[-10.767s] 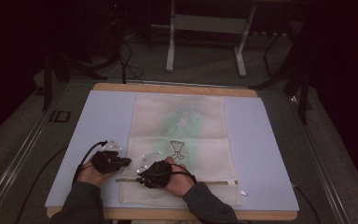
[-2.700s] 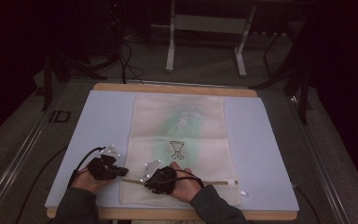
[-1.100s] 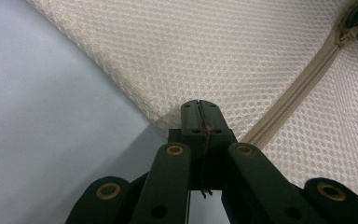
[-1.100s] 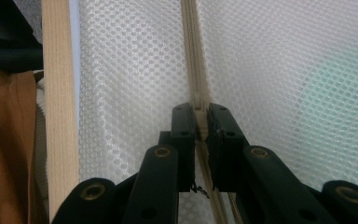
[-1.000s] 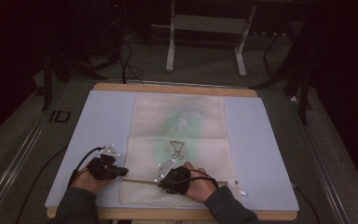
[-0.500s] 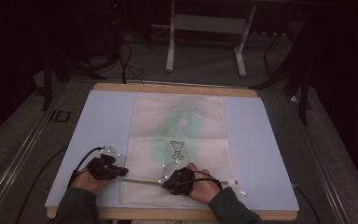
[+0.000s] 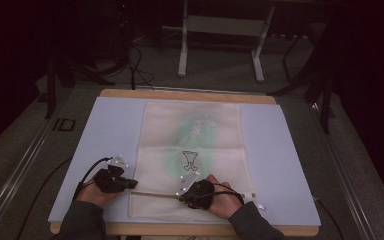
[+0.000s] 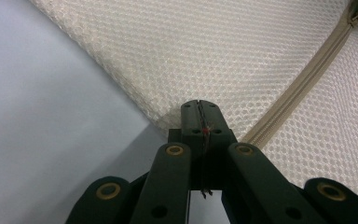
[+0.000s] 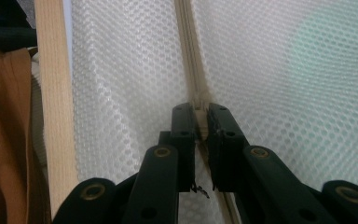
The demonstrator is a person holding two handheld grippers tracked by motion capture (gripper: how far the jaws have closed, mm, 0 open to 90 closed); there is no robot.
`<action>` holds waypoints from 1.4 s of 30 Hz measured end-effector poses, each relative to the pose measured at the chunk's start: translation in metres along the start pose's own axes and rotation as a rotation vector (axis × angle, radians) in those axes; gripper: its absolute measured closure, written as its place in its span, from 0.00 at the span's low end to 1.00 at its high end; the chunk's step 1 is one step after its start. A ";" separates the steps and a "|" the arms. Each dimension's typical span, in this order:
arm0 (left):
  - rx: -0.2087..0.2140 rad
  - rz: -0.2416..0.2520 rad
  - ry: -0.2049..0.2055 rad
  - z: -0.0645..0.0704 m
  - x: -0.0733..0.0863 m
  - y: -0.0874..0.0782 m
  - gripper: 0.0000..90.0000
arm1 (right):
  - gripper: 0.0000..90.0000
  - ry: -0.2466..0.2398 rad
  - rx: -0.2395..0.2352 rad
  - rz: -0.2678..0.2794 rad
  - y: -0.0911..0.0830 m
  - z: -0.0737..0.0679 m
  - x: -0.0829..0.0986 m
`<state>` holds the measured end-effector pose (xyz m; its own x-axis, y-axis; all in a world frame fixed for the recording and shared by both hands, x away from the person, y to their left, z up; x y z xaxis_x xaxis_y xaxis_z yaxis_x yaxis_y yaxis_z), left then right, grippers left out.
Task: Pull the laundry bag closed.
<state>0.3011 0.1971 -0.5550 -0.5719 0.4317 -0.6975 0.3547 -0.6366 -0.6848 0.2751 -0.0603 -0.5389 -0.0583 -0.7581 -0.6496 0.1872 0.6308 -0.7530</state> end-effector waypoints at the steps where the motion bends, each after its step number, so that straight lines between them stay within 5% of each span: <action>1: 0.000 0.000 0.000 0.000 0.000 0.000 1.00 | 0.91 -0.005 0.002 0.003 0.000 0.001 0.001; 42: 0.005 0.008 -0.012 0.000 0.001 0.000 1.00 | 0.91 0.063 0.043 -0.001 -0.026 0.008 0.034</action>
<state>0.3010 0.1978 -0.5556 -0.5779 0.4191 -0.7003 0.3555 -0.6431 -0.6783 0.2758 -0.1039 -0.5401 -0.1195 -0.7458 -0.6553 0.2285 0.6217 -0.7492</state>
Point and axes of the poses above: each handheld gripper's, and its own axes: y roughly forward along the jaws, x roughly out of its underside, z roughly to its right, the point moved 4 cm from there along y, roughly forward along the jaws, and after that the axes turned 11 degrees about z, right-handed, at the moved point
